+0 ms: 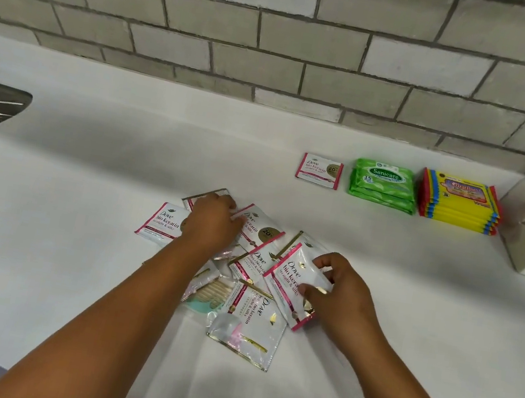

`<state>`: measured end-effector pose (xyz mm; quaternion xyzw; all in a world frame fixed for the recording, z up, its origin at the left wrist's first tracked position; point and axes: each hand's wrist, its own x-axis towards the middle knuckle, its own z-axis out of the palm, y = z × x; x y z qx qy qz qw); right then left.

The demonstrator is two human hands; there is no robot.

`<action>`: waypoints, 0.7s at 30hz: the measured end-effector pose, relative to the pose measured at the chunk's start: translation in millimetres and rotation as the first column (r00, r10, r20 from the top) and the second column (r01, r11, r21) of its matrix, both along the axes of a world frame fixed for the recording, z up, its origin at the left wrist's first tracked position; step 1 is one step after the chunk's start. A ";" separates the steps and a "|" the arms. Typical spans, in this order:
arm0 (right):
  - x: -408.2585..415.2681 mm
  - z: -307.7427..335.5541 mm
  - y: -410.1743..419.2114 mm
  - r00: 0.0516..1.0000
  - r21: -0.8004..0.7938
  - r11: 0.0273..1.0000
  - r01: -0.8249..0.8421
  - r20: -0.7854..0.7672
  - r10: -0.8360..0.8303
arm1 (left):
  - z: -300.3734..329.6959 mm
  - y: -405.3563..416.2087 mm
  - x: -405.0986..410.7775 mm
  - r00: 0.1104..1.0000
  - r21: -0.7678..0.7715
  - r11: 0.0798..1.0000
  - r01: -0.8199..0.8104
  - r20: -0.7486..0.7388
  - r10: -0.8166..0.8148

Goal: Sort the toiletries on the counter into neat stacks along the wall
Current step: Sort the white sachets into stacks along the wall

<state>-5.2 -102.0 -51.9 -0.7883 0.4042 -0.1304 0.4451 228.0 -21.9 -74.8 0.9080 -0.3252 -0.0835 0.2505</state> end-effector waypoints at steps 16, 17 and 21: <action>15.9 26.8 -69.7 0.993 -0.123 0.986 0.110 0.058 -0.104 | -1.0 -26.0 14.4 0.994 0.257 0.961 0.098 0.021 -0.107; 19.1 26.2 -72.9 0.994 -0.114 0.988 0.103 0.059 -0.097 | 0.1 -26.9 14.6 0.993 0.242 0.965 0.103 0.031 -0.114; 31.8 24.7 -84.3 0.995 -0.097 0.992 0.076 0.064 -0.070 | 11.8 -31.6 17.4 0.985 0.068 0.987 0.144 -0.105 -0.137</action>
